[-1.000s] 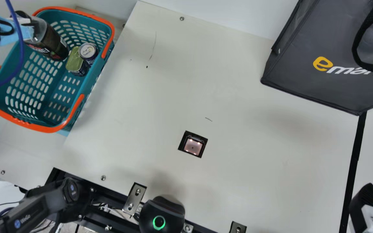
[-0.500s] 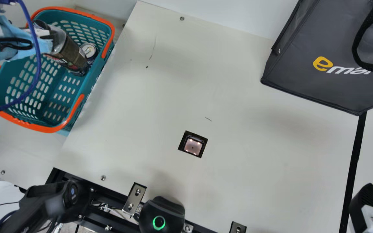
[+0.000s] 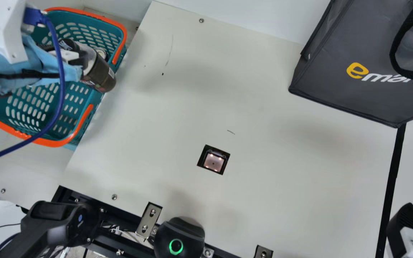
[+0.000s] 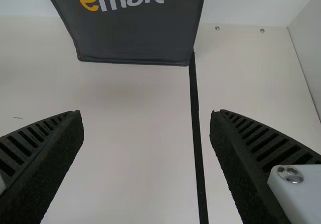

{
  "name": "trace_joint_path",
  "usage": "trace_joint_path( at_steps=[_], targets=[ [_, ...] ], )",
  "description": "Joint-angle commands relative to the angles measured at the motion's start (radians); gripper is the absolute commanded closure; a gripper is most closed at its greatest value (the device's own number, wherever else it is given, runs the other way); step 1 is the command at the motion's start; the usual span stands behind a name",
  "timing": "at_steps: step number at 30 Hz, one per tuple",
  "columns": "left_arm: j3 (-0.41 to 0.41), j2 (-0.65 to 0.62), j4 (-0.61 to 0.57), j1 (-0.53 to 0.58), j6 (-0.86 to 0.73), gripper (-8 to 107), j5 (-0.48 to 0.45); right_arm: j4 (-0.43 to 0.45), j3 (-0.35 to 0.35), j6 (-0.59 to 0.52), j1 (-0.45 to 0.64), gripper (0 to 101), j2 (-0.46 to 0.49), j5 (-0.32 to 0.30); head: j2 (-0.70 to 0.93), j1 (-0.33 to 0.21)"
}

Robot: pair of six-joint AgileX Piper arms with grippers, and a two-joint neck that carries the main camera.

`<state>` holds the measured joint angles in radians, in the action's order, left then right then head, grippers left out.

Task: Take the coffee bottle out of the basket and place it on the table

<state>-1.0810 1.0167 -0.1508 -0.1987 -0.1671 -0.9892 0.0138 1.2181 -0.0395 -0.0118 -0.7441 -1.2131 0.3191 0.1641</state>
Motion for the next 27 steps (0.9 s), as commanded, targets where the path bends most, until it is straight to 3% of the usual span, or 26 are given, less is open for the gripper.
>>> trace_joint_path(
  at_steps=[1, 27],
  targets=[
    [0.009, -0.013, 0.03, 0.054, 0.047, 89, 0.001, 0.0, 0.0, 0.0, 0.0, 10, 0.0, 0.0, 0.002, -0.026],
    [0.135, -0.06, 0.362, 0.514, 0.547, 89, 0.008, 0.0, 0.0, 0.0, 0.0, 10, 0.0, 0.0, 0.002, -0.026]
  ],
)
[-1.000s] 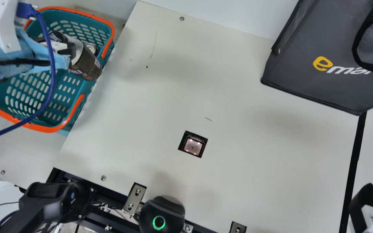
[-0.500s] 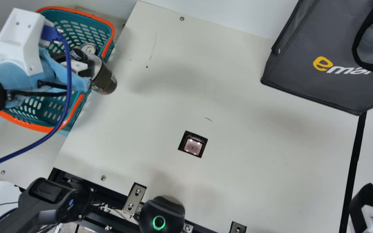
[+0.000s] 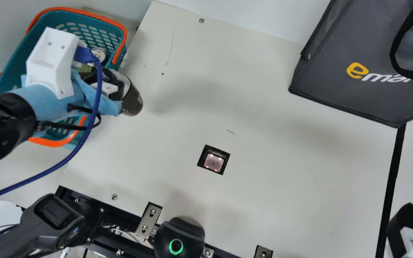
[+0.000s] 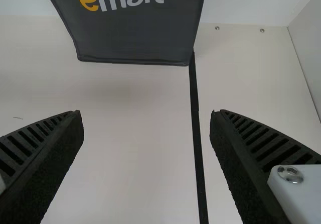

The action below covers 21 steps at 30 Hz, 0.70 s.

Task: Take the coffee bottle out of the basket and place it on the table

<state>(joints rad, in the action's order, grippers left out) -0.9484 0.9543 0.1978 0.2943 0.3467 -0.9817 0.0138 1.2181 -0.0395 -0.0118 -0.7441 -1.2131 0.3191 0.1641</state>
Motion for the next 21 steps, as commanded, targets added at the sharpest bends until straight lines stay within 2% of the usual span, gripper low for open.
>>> trace_joint_path(
  at_steps=[1, 11, 21],
  targets=[
    [0.008, 0.004, 0.023, 0.035, 0.053, 89, 0.002, 0.0, 0.0, 0.0, 0.0, 10, 0.0, 0.0, 0.002, -0.026],
    [0.077, 0.019, 0.099, 0.125, 0.193, 89, 0.022, 0.0, 0.0, 0.0, 0.0, 10, 0.0, 0.0, 0.002, -0.026],
    [0.143, 0.024, 0.131, 0.142, 0.262, 89, 0.054, 0.0, 0.0, 0.0, 0.0, 10, 0.0, 0.0, 0.002, -0.026]
  ],
)
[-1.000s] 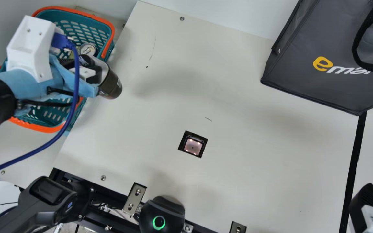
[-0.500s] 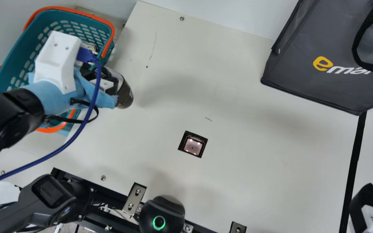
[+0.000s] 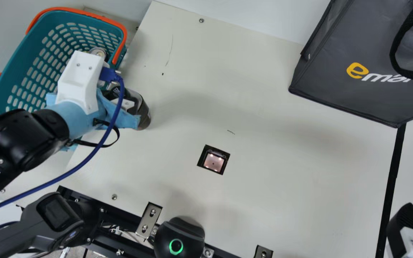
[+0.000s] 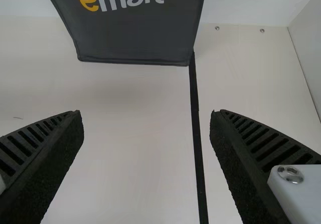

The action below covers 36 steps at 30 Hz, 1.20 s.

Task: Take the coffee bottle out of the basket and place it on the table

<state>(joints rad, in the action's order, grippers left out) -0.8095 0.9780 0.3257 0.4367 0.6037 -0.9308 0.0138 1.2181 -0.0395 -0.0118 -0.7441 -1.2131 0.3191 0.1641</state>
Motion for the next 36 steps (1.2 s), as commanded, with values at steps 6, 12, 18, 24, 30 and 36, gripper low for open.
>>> trace_joint_path(
  at_steps=[6, 12, 18, 24, 30, 36],
  targets=[
    [0.029, 0.006, 0.021, 0.0, 0.043, 89, 0.018, 0.0, 0.0, 0.0, 0.0, 10, 0.0, 0.0, 0.002, -0.026],
    [0.04, 0.013, 0.033, 0.011, 0.084, 89, 0.026, 0.0, 0.0, 0.0, 0.0, 10, 0.0, 0.0, 0.002, -0.026],
    [0.043, 0.018, 0.043, 0.028, 0.119, 89, 0.027, 0.0, 0.0, 0.0, 0.0, 10, 0.0, 0.0, 0.002, -0.026],
    [0.042, 0.023, 0.052, 0.048, 0.144, 75, 0.026, 0.0, 0.0, 0.0, 0.0, 10, 0.0, 0.0, 0.002, -0.026],
    [0.04, 0.026, 0.051, 0.058, 0.147, 55, 0.026, 0.0, 0.0, 0.0, 0.0, 10, 0.0, 0.0, 0.002, -0.026],
    [0.04, 0.029, 0.05, 0.063, 0.145, 35, 0.023, 0.0, 0.0, 0.0, 0.0, 10, 0.0, 0.0, 0.002, -0.026]
  ],
)
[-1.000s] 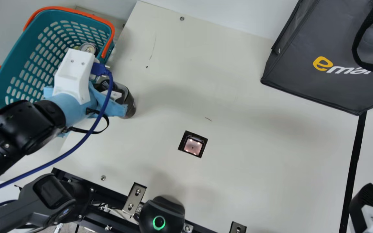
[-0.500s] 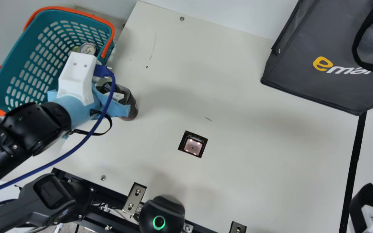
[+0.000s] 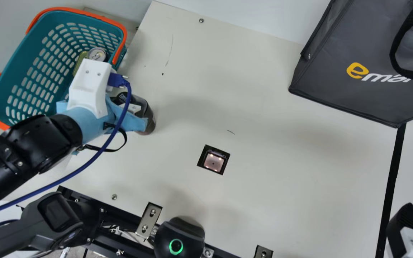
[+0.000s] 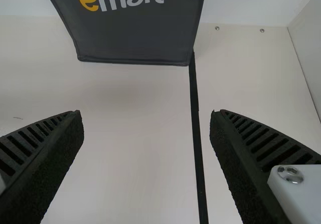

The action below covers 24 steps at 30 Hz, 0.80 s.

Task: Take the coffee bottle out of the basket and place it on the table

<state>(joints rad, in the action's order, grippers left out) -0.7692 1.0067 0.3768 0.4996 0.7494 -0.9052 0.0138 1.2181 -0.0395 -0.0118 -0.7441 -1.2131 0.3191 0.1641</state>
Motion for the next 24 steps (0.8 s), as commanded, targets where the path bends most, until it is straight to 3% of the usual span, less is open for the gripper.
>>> trace_joint_path(
  at_steps=[1, 8, 24],
  targets=[
    [-0.001, 0.001, -0.001, 0.001, -0.001, 32, -0.004, 0.0, 0.0, 0.0, 0.0, 10, 0.0, 0.0, 0.002, -0.026],
    [-0.001, 0.002, -0.002, -0.001, 0.003, 9, -0.014, 0.0, 0.0, 0.0, 0.0, 10, 0.0, 0.0, 0.002, -0.026],
    [-0.048, 0.004, -0.007, -0.016, -0.014, 9, -0.03, 0.0, 0.0, 0.0, 0.0, 10, 0.0, 0.0, 0.002, -0.026]
  ],
)
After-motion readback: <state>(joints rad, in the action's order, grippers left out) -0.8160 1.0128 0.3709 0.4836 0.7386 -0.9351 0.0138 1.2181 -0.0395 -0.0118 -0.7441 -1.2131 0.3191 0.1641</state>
